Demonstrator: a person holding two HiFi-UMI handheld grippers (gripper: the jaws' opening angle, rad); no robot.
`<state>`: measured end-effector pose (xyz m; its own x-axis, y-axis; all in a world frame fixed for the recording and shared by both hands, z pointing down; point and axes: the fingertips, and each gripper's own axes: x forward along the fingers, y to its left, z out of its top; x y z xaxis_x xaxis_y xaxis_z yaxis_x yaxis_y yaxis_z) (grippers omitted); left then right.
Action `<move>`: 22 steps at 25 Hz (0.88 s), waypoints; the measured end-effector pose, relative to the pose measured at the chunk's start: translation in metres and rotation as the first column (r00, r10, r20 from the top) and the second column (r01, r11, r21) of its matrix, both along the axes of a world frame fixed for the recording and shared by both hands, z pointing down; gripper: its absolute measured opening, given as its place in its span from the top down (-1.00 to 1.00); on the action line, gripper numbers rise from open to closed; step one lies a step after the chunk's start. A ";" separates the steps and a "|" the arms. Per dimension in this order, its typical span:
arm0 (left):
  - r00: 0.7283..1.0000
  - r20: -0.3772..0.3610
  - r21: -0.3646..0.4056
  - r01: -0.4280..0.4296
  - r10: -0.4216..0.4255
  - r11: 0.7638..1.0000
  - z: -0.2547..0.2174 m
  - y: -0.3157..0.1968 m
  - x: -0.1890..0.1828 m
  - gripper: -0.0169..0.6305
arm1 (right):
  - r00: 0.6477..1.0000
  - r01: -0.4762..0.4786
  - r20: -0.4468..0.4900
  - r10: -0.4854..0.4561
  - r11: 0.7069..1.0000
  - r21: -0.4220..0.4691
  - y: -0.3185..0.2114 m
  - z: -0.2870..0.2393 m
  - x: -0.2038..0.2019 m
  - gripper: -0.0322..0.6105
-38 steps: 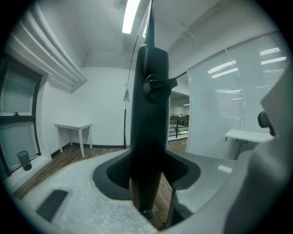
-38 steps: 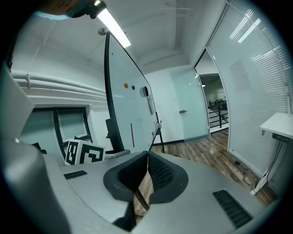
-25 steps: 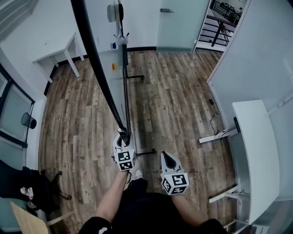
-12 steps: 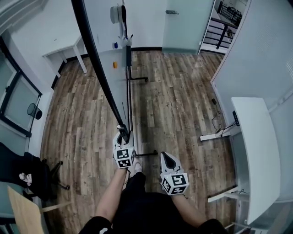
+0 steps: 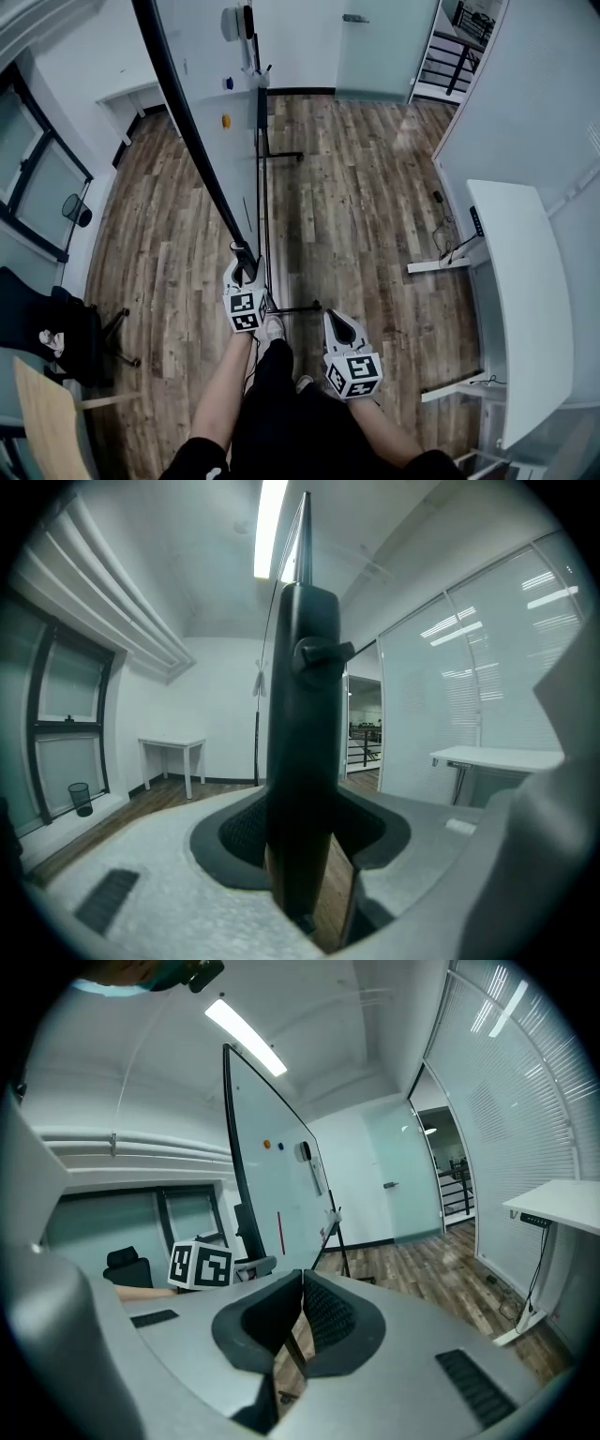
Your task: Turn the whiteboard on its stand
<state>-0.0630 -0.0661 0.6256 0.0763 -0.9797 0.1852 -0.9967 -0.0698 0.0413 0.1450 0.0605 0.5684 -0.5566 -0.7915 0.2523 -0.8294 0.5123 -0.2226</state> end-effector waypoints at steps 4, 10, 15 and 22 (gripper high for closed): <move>1.000 -0.005 -0.010 0.011 -0.011 1.000 -0.005 0.018 0.010 0.36 | 1.000 0.006 0.004 -0.006 1.000 -0.007 0.017 -0.008 0.013 0.85; 1.000 -0.002 -0.030 0.000 0.000 1.000 0.001 0.047 0.018 0.36 | 1.000 0.002 0.017 -0.002 1.000 -0.023 0.055 -0.001 0.019 0.86; 1.000 -0.005 -0.044 0.001 -0.001 0.999 0.000 0.056 0.018 0.36 | 1.000 0.007 0.015 -0.007 0.999 -0.038 0.074 0.001 0.008 0.85; 1.000 0.000 -0.048 -0.010 0.010 0.999 -0.001 0.072 0.026 0.36 | 1.000 -0.008 -0.001 0.008 0.999 -0.042 0.089 -0.003 -0.002 0.85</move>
